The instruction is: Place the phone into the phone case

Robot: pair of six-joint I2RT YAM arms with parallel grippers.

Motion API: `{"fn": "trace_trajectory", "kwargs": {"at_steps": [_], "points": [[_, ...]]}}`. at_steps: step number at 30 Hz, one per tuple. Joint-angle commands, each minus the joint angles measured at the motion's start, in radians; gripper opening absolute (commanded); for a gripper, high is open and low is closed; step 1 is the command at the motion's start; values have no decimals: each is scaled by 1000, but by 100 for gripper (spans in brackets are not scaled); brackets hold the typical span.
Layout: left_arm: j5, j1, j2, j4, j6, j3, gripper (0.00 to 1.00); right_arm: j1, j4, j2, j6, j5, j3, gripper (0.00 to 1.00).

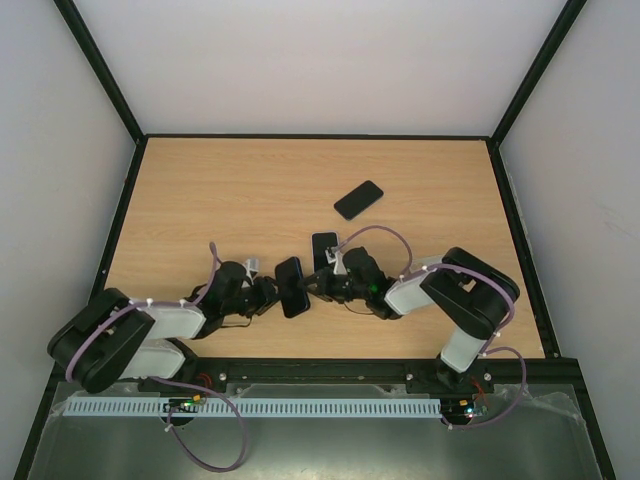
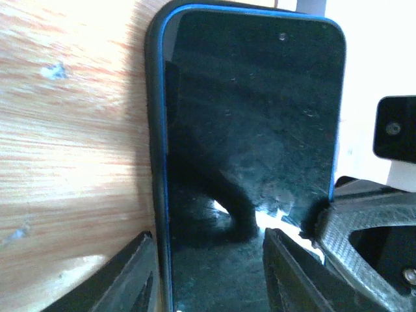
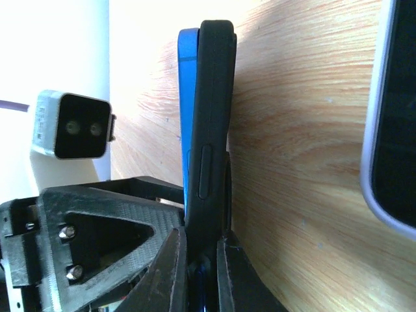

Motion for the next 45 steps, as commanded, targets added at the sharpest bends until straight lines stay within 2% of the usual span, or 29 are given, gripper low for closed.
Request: {"fn": "trace_trajectory", "kwargs": {"at_steps": [1,3,9,15,19,26,31,34,35,37,42,45], "points": [[21,-7,-112,-71,-6,-23,50,11,41,-87,-38,-8,-24,2],[22,-3,-188,-98,-5,-29,57,12,56,-134,-39,-14,-45,2],[42,9,-461,-171,-20,-35,69,12,140,-317,0,-24,-127,2],[95,14,-647,-107,-44,-33,69,11,267,-458,88,-22,-177,2],[135,13,-657,-14,-74,-40,61,11,305,-510,133,-3,-173,2],[196,6,-586,178,-127,-60,47,12,311,-515,163,11,-164,2],[221,1,-539,261,-133,-70,19,12,314,-512,168,12,-170,2],[219,2,-536,275,-132,-78,6,11,265,-530,149,10,-174,5],[217,1,-538,274,-128,-79,3,12,236,-540,139,9,-173,6],[214,2,-544,273,-119,-78,2,12,184,-571,115,7,-178,14],[220,1,-547,268,-63,-59,2,12,0,-647,23,-29,-179,46],[220,2,-538,265,-31,-38,2,12,-73,-681,10,-38,-181,58]]}}
